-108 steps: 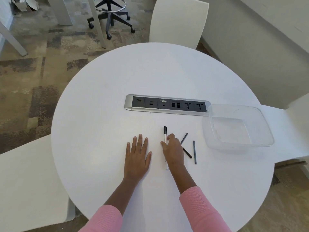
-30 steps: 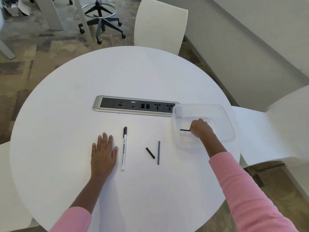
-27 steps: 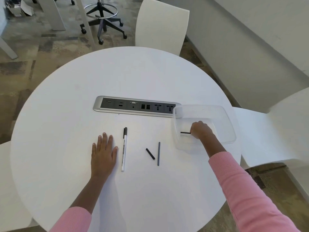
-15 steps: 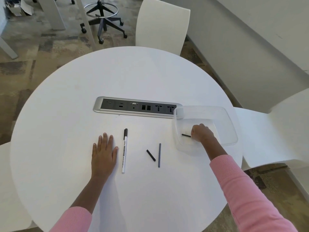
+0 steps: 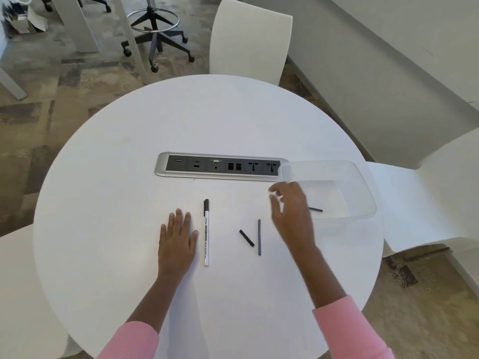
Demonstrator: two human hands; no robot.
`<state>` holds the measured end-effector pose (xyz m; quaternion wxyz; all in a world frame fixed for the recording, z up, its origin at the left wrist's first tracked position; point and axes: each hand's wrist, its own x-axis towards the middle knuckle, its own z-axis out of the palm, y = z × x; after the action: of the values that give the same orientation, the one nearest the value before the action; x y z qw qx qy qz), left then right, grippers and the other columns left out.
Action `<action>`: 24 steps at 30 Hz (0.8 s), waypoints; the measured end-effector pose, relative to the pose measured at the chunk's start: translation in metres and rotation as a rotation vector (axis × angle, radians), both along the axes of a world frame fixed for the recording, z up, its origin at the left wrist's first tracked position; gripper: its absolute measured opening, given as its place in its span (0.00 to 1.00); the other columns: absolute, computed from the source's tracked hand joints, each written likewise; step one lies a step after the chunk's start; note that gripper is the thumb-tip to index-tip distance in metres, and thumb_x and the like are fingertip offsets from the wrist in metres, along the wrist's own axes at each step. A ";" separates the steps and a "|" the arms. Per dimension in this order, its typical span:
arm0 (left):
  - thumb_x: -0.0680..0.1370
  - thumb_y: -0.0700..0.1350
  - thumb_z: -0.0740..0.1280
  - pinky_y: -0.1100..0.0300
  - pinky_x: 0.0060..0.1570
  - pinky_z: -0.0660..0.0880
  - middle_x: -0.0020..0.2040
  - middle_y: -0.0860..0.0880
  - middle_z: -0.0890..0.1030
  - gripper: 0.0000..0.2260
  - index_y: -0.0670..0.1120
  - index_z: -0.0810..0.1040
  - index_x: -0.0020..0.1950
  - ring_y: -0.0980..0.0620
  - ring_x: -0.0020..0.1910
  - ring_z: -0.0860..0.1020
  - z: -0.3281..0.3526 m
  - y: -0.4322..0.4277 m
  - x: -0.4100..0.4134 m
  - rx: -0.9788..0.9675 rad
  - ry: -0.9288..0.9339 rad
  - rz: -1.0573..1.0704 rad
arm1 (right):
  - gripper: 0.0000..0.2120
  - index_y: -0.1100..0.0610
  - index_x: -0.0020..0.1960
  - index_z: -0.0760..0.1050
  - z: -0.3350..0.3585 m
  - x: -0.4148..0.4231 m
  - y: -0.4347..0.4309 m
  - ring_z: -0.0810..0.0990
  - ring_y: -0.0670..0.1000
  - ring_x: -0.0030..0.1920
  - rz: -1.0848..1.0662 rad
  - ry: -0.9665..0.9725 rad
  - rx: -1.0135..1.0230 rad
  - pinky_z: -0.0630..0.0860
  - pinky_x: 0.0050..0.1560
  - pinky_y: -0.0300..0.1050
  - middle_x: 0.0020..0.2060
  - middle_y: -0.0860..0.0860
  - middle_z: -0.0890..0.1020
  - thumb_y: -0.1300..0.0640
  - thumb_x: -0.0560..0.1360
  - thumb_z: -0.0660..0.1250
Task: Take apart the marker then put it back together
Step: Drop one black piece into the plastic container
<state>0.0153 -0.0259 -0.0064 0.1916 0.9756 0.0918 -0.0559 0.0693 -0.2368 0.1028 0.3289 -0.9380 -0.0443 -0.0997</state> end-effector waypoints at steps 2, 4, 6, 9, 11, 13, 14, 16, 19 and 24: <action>0.76 0.60 0.31 0.39 0.64 0.65 0.68 0.34 0.69 0.40 0.36 0.69 0.67 0.34 0.67 0.68 0.002 0.002 0.000 0.003 0.007 -0.024 | 0.07 0.62 0.51 0.73 -0.019 -0.015 0.022 0.75 0.60 0.49 0.038 0.060 0.004 0.72 0.53 0.52 0.47 0.61 0.75 0.66 0.74 0.61; 0.78 0.58 0.33 0.38 0.62 0.68 0.67 0.34 0.71 0.37 0.36 0.71 0.66 0.33 0.65 0.70 0.004 0.003 0.000 0.012 0.011 -0.051 | 0.09 0.61 0.53 0.73 -0.038 -0.030 0.042 0.74 0.59 0.52 0.074 0.111 -0.019 0.72 0.51 0.50 0.49 0.60 0.75 0.65 0.74 0.60; 0.78 0.58 0.36 0.39 0.64 0.65 0.69 0.35 0.69 0.35 0.37 0.69 0.67 0.34 0.67 0.68 0.002 0.006 -0.001 0.013 0.016 -0.070 | 0.10 0.61 0.55 0.73 -0.055 -0.044 0.060 0.74 0.59 0.52 0.111 0.134 -0.050 0.74 0.50 0.51 0.51 0.60 0.75 0.64 0.74 0.60; 0.74 0.61 0.30 0.44 0.71 0.57 0.74 0.38 0.61 0.39 0.40 0.61 0.72 0.39 0.73 0.59 -0.005 0.014 -0.002 0.041 -0.002 -0.096 | 0.11 0.61 0.56 0.72 -0.077 -0.060 0.081 0.75 0.60 0.53 0.161 0.181 -0.085 0.76 0.50 0.52 0.53 0.60 0.76 0.63 0.75 0.60; 0.69 0.62 0.21 0.47 0.73 0.52 0.75 0.40 0.57 0.44 0.42 0.57 0.74 0.41 0.75 0.55 -0.009 0.020 -0.005 0.068 -0.005 -0.115 | 0.10 0.60 0.57 0.71 -0.087 -0.069 0.092 0.74 0.59 0.53 0.165 0.235 -0.110 0.76 0.49 0.50 0.53 0.59 0.75 0.61 0.76 0.59; 0.69 0.61 0.21 0.48 0.73 0.52 0.76 0.41 0.57 0.45 0.42 0.56 0.74 0.42 0.75 0.55 -0.009 0.025 -0.007 0.075 -0.006 -0.126 | 0.11 0.59 0.57 0.69 -0.094 -0.075 0.100 0.72 0.57 0.54 0.156 0.284 -0.147 0.75 0.50 0.48 0.54 0.57 0.74 0.58 0.77 0.59; 0.70 0.61 0.22 0.47 0.72 0.54 0.75 0.40 0.58 0.43 0.42 0.58 0.73 0.41 0.74 0.56 -0.008 0.027 -0.008 0.071 -0.006 -0.131 | 0.11 0.59 0.57 0.69 -0.096 -0.077 0.104 0.72 0.57 0.53 0.144 0.301 -0.151 0.75 0.50 0.48 0.53 0.57 0.74 0.57 0.77 0.59; 0.75 0.59 0.29 0.45 0.71 0.56 0.74 0.39 0.61 0.38 0.41 0.60 0.72 0.40 0.73 0.58 -0.007 0.030 -0.010 0.059 -0.011 -0.134 | 0.11 0.60 0.57 0.69 -0.098 -0.079 0.110 0.72 0.57 0.53 0.111 0.314 -0.138 0.75 0.49 0.48 0.53 0.58 0.74 0.57 0.76 0.60; 0.76 0.55 0.37 0.48 0.73 0.52 0.76 0.42 0.57 0.30 0.43 0.56 0.74 0.43 0.75 0.54 -0.010 0.034 -0.014 0.060 -0.006 -0.136 | 0.11 0.60 0.57 0.68 -0.097 -0.079 0.117 0.72 0.57 0.52 0.062 0.336 -0.101 0.73 0.49 0.48 0.51 0.58 0.74 0.60 0.75 0.59; 0.80 0.45 0.55 0.49 0.73 0.52 0.75 0.41 0.58 0.22 0.42 0.58 0.73 0.42 0.75 0.55 -0.010 0.038 -0.014 -0.009 -0.054 -0.133 | 0.11 0.60 0.55 0.68 -0.093 -0.077 0.122 0.74 0.58 0.51 -0.044 0.399 0.025 0.71 0.46 0.48 0.49 0.59 0.75 0.66 0.73 0.57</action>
<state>0.0009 0.0126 -0.0162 0.1944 0.9798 0.0215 -0.0428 -0.0072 -0.1147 0.0093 0.3407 -0.9357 0.0435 0.0805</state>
